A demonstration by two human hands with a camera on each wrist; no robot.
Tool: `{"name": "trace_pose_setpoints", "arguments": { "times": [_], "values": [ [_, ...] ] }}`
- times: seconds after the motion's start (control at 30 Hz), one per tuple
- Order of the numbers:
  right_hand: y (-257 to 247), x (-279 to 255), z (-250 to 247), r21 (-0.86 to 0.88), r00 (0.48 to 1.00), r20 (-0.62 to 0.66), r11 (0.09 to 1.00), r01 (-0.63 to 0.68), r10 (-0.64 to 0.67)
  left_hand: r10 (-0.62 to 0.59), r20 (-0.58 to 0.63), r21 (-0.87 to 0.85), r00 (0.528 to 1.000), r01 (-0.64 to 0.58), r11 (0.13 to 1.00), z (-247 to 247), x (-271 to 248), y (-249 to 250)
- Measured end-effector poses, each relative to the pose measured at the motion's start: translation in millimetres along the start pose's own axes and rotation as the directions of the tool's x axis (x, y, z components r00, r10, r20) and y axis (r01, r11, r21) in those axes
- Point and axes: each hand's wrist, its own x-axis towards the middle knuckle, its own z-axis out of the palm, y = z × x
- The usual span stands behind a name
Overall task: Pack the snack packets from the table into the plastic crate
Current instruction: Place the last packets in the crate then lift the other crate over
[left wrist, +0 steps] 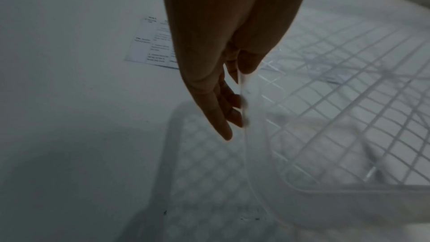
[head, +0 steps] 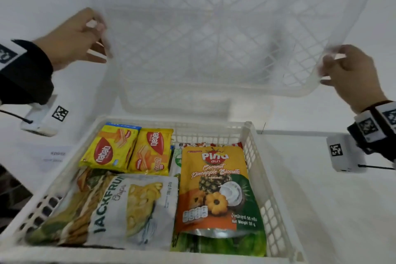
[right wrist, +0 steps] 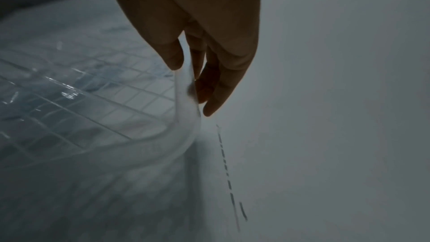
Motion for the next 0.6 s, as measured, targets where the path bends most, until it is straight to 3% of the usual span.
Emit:
{"name": "trace_pose_setpoints", "arguments": {
  "times": [0.1,0.2,0.33,0.6],
  "values": [
    [-16,-22,-7,-0.079,0.999,-0.01,0.996,0.037,-0.038,-0.005,0.034,-0.031,0.999,0.006,1.0,-25,-22,-5],
    [-21,-46,-7,-0.13,0.998,0.044,0.991,0.039,-0.034,-0.086,0.089,-0.034,0.992,0.089,0.995,-46,-42,-15],
    [-22,-80,-2,-0.149,0.986,0.166,0.989,0.005,0.02,-0.257,0.258,0.037,0.931,0.256,0.966,-63,-79,-35],
    [-9,-161,18,-0.237,0.907,0.384,0.968,-0.083,0.172,-0.441,0.325,0.18,0.837,0.403,0.897,-57,-160,-80]
  ]
}}
